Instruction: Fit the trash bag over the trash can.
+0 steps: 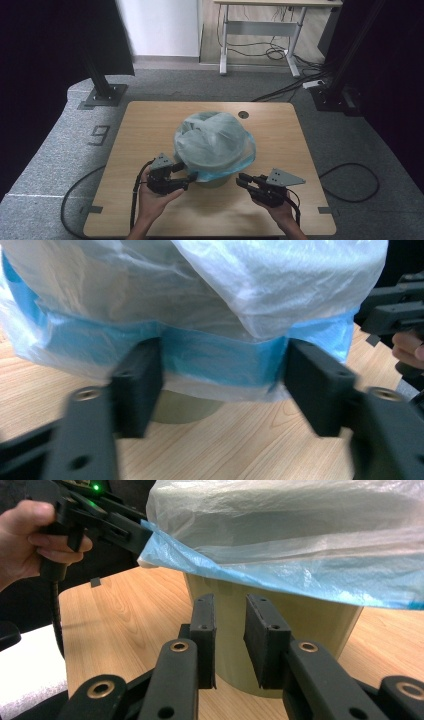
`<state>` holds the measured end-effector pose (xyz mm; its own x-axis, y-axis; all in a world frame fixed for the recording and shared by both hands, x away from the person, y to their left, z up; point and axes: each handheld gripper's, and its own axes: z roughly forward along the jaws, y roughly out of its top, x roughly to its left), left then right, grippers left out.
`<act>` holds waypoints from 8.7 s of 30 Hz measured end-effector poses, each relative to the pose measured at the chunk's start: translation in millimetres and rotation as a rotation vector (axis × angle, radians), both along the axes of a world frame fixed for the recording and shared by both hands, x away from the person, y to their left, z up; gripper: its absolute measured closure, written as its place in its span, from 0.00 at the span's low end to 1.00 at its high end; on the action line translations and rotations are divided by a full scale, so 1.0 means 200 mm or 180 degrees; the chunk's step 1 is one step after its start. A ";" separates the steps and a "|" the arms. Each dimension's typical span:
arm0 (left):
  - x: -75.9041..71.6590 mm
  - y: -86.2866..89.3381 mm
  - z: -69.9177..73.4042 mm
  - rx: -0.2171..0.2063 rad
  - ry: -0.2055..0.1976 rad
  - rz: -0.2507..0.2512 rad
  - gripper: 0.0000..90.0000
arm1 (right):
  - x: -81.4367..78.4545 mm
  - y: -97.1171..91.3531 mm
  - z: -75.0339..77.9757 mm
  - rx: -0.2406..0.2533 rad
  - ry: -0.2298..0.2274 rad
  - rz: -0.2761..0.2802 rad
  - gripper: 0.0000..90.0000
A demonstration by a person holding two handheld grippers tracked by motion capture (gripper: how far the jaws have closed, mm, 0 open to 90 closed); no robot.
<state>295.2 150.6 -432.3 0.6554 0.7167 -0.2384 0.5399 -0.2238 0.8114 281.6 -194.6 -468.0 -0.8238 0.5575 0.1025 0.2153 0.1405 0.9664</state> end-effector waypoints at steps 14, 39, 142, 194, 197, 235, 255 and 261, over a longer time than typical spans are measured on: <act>0.00 0.06 -0.01 -0.0160 -0.0020 -0.0241 1.00 | 0.01 -0.05 -0.01 0.0066 0.0039 -0.0075 0.81; -0.04 0.08 -0.09 -0.0031 -0.0135 -0.0195 1.00 | 0.03 -0.08 -0.04 0.0080 0.0116 -0.0105 0.82; 0.13 0.04 -0.27 0.0240 0.0206 0.0014 0.97 | 0.34 -0.03 -0.25 -0.0360 0.0420 -0.0187 0.90; 0.40 0.15 0.49 -0.0136 -0.0274 -0.0714 0.32 | 0.12 -0.36 -0.16 0.0167 0.0199 -0.0559 0.53; 0.46 0.10 0.50 -0.0033 -0.0224 -0.0731 0.28 | 0.12 -0.36 -0.17 0.0164 0.0221 -0.0551 0.53; 0.85 -0.52 0.41 0.0966 0.0483 -0.0910 0.28 | 0.08 -0.40 -0.18 0.0104 0.0245 -0.0604 0.52; 0.89 -0.66 0.27 0.1513 0.0782 -0.0959 0.29 | 0.08 -0.40 -0.19 0.0085 0.0258 -0.0596 0.52; 0.90 -0.67 0.25 0.1576 0.0804 -0.0956 0.29 | 0.08 -0.41 -0.19 0.0093 0.0260 -0.0608 0.52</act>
